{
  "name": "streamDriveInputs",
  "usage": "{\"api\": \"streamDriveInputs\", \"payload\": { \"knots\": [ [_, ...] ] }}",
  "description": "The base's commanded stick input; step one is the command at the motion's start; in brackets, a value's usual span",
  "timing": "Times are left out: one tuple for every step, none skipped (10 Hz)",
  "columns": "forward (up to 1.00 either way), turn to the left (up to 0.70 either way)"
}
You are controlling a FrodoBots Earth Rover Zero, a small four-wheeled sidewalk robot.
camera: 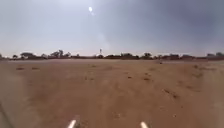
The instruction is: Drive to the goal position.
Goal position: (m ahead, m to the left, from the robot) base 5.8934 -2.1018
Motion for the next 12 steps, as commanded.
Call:
{"api": "streamDriveInputs", "payload": {
  "knots": [
    [0.70, -0.35],
    [0.70, -0.18],
    [0.70, 0.00],
    [0.70, 0.00],
    [0.70, 0.00],
    [0.70, 0.00],
    [0.70, 0.00],
    [0.70, 0.00],
    [0.70, 0.00],
    [0.70, 0.00],
    [0.70, 0.00],
    [0.70, 0.00]
  ]
}}
